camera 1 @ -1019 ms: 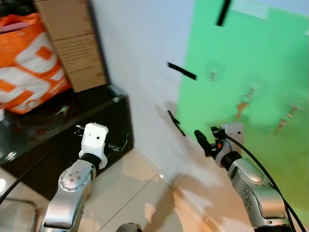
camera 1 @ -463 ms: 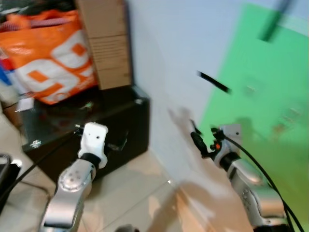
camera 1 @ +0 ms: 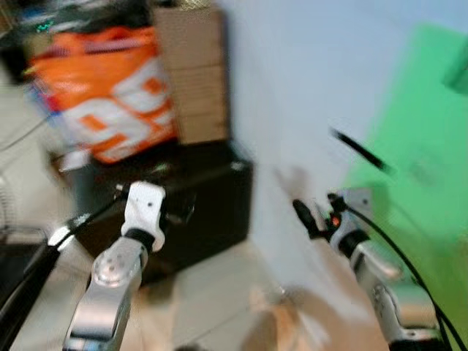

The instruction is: Hang keys on a hook

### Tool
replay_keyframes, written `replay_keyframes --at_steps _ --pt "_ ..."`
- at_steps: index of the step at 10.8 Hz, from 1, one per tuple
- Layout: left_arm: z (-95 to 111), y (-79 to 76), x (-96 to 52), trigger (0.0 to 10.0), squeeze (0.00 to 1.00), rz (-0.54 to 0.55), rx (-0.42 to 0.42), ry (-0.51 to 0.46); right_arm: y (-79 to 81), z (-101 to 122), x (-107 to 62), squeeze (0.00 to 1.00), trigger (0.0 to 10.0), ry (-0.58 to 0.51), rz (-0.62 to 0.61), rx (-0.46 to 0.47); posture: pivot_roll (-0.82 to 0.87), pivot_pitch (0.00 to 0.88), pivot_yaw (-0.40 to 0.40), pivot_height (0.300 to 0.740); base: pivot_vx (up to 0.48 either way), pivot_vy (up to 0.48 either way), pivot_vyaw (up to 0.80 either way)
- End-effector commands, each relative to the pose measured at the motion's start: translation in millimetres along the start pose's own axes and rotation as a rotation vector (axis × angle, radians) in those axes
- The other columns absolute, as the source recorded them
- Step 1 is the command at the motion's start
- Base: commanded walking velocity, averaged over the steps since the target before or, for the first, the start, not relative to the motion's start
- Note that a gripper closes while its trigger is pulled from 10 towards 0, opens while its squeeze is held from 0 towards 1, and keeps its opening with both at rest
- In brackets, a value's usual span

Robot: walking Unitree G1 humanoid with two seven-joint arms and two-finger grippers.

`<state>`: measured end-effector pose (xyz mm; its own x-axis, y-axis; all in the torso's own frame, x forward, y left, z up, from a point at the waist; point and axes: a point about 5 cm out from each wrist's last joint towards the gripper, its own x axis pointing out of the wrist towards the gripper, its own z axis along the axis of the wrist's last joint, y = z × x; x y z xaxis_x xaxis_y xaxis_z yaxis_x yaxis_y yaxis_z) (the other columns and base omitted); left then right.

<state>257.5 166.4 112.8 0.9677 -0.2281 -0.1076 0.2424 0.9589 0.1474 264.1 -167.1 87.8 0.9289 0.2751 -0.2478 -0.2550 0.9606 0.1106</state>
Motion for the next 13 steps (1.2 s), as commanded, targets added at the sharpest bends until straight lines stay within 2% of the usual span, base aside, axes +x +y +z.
replay_keyframes --at_steps 1,11,13 --pt "-4.4 7.6 -3.4 10.0 0.00 0.026 0.010 0.026 10.2 3.7 4.5 1.00 10.0 -0.015 0.034 -0.003 0.04 0.000 0.007 0.740 0.292 0.000 0.77" --pt "-2.9 6.5 -1.3 10.0 0.00 0.022 0.008 0.023 10.3 4.7 6.2 1.00 10.0 -0.026 0.028 -0.004 0.04 0.000 0.005 0.740 0.296 0.000 0.77" --pt "-2.2 6.5 -0.9 10.0 0.00 0.024 0.007 0.020 7.2 5.2 6.2 1.00 10.0 -0.034 0.004 0.006 0.04 0.000 0.004 0.740 0.294 0.000 0.00"
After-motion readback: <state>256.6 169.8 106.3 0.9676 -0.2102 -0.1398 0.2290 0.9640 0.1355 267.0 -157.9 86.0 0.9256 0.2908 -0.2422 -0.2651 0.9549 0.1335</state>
